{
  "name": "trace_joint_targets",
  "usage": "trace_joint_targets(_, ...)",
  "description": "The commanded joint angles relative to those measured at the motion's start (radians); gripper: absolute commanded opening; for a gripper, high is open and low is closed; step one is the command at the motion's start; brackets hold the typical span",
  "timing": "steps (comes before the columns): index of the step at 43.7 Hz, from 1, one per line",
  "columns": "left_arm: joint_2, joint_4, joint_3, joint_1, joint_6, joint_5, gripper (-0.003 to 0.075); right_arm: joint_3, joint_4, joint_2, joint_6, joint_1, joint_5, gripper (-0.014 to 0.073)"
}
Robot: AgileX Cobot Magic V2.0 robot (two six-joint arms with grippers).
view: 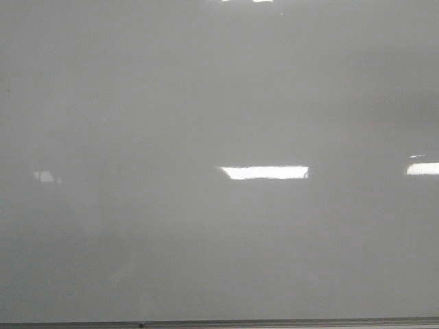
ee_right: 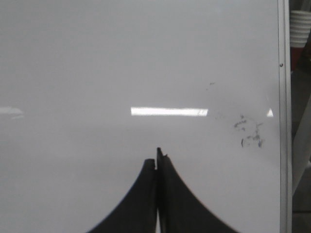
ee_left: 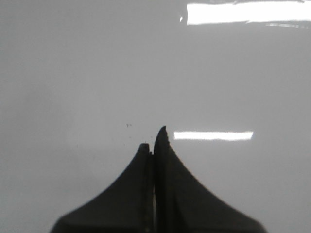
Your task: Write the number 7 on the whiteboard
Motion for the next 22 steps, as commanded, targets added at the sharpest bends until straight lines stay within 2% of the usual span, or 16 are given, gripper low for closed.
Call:
trace_joint_targets(1,0.072,0.004,-0.05,0.002,-0.003,-0.016,-0.002,-0.096,0.002,0.095,0.003,-0.003,0.062,-0.0068)
trace_joint_targets(6,0.125,0.004,-0.05,0.002,-0.003,-0.005,-0.002,-0.125,0.002,0.175,0.003,-0.003,0.133,-0.0068)
trace_joint_targets(17,0.189,-0.005,-0.048,0.002,-0.003,-0.008,-0.002,-0.109,0.006,0.273,0.003,-0.001,0.104,-0.0068)
trace_joint_targets(22,0.208,-0.018,-0.048,0.001,-0.003,-0.007,-0.002,-0.109,0.006,0.295,-0.04,0.044,0.107,-0.0068)
